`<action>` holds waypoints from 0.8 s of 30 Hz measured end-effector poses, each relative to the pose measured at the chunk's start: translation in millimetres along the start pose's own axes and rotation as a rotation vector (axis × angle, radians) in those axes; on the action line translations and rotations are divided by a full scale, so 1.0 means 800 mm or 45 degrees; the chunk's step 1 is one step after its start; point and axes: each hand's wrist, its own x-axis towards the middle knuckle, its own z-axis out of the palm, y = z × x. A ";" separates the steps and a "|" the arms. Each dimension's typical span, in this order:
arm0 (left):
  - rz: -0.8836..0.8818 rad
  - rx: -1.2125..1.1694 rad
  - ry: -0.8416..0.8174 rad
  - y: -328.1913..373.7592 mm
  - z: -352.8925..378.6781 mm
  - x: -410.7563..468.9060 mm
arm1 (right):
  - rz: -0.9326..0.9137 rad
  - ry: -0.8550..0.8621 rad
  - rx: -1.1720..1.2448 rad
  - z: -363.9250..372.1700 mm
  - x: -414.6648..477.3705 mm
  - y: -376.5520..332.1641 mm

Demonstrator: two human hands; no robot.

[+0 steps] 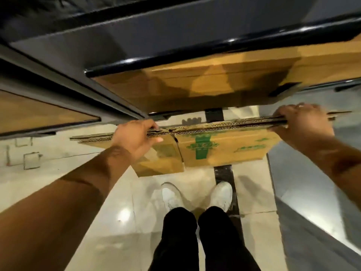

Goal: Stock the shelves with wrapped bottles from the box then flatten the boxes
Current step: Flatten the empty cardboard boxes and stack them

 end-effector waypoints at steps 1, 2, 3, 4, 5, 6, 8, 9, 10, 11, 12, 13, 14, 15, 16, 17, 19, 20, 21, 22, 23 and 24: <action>-0.027 0.001 -0.001 -0.006 0.008 0.009 | -0.005 0.015 -0.026 0.008 0.011 -0.002; -0.044 0.010 -0.012 -0.009 0.012 0.018 | 0.009 0.002 -0.066 0.015 0.020 -0.006; -0.060 0.018 -0.018 -0.012 0.017 0.026 | 0.024 -0.024 -0.105 0.022 0.028 -0.009; -0.084 0.029 -0.024 -0.015 0.022 0.031 | 0.025 -0.052 -0.133 0.030 0.035 -0.013; -0.102 0.048 -0.027 -0.017 0.028 0.035 | 0.018 -0.072 -0.145 0.037 0.040 -0.017; -0.114 0.068 -0.038 -0.019 0.033 0.039 | 0.018 -0.082 -0.158 0.043 0.043 -0.020; -0.124 0.075 -0.052 -0.025 0.044 0.045 | 0.020 -0.087 -0.179 0.053 0.052 -0.023; -0.128 0.072 -0.059 -0.029 0.049 0.049 | 0.027 -0.078 -0.170 0.056 0.056 -0.025; -0.137 0.077 -0.064 -0.033 0.051 0.051 | 0.035 -0.064 -0.147 0.057 0.059 -0.028; -0.146 0.088 -0.068 -0.037 0.053 0.054 | 0.041 -0.053 -0.126 0.059 0.063 -0.031; -0.156 0.093 -0.075 -0.040 0.053 0.057 | 0.043 -0.054 -0.117 0.060 0.067 -0.033; -0.162 0.090 -0.074 -0.043 0.054 0.060 | 0.046 -0.055 -0.112 0.060 0.070 -0.036; -0.169 0.085 -0.074 -0.045 0.055 0.063 | 0.057 -0.057 -0.100 0.061 0.072 -0.039; -0.177 0.090 -0.080 -0.045 0.056 0.065 | 0.074 -0.055 -0.085 0.061 0.073 -0.042; -0.186 0.103 -0.095 -0.043 0.058 0.067 | 0.093 -0.050 -0.071 0.062 0.074 -0.044; -0.193 0.120 -0.109 -0.042 0.060 0.069 | 0.109 -0.042 -0.068 0.065 0.074 -0.046; -0.199 0.153 -0.132 -0.038 0.064 0.073 | 0.126 -0.039 -0.084 0.070 0.073 -0.049; -0.193 0.159 -0.122 -0.036 0.065 0.076 | 0.133 -0.041 -0.086 0.073 0.074 -0.050; -0.181 0.162 -0.101 -0.035 0.065 0.080 | 0.146 -0.038 -0.086 0.075 0.076 -0.050; -0.168 0.165 -0.077 -0.034 0.064 0.084 | 0.158 -0.032 -0.082 0.078 0.079 -0.049; -0.154 0.169 -0.047 -0.033 0.064 0.088 | 0.169 -0.026 -0.085 0.080 0.082 -0.048; -0.145 0.174 -0.023 -0.033 0.064 0.092 | 0.173 -0.012 -0.088 0.083 0.085 -0.047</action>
